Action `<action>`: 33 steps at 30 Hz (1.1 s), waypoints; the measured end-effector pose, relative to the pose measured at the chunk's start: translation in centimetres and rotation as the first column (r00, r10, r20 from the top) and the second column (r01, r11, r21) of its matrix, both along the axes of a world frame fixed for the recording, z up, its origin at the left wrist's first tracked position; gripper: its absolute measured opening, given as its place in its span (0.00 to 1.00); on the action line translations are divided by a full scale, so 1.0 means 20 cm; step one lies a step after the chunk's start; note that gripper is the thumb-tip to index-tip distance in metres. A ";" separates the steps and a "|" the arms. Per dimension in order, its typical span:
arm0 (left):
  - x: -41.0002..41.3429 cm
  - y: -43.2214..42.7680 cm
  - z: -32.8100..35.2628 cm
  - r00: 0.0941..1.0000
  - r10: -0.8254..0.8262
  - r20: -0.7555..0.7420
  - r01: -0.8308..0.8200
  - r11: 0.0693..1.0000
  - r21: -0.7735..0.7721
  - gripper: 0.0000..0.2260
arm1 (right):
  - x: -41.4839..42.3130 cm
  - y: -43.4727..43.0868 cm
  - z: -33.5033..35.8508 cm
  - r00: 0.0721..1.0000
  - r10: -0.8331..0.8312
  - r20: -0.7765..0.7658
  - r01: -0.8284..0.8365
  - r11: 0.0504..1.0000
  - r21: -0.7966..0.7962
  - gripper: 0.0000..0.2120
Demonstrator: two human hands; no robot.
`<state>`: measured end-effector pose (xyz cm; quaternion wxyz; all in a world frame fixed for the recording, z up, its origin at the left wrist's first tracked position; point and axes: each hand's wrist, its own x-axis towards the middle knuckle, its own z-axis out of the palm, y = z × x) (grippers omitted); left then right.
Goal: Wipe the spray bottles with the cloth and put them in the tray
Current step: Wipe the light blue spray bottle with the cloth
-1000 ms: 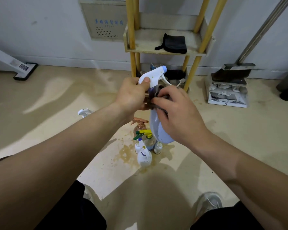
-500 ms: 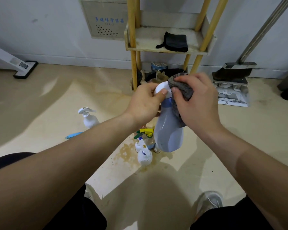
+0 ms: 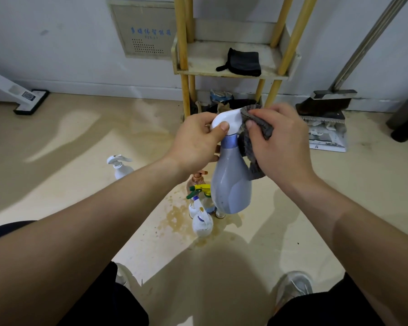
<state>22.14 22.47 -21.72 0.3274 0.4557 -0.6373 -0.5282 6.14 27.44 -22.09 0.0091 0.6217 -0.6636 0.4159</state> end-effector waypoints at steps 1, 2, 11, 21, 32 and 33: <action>0.00 0.00 0.00 1.000 0.004 0.003 -0.004 1.000 0.000 0.10 | -0.01 0.00 0.00 1.000 -0.010 0.021 0.010 1.000 0.007 0.11; 0.00 0.00 -0.01 1.000 0.005 0.005 -0.005 1.000 0.000 0.10 | 0.00 0.00 0.00 1.000 -0.004 0.021 0.003 1.000 0.009 0.11; 0.00 -0.01 0.03 0.999 0.021 0.025 -0.021 1.000 -0.015 0.11 | 0.04 0.00 -0.02 0.993 0.104 0.060 -0.104 0.995 -0.001 0.11; 0.03 -0.03 0.03 0.979 -0.198 0.050 0.199 0.980 -0.025 0.20 | 0.03 0.00 -0.04 0.909 -0.008 0.416 -0.026 0.997 0.077 0.13; 0.04 -0.05 -0.02 0.986 -0.163 0.045 0.167 0.980 -0.110 0.24 | 0.06 0.01 -0.02 0.844 0.055 0.534 -0.077 0.997 0.019 0.09; 0.04 -0.05 -0.02 0.987 -0.156 0.043 0.160 0.981 -0.112 0.24 | 0.06 0.02 -0.02 0.852 0.054 0.520 -0.076 0.997 0.021 0.09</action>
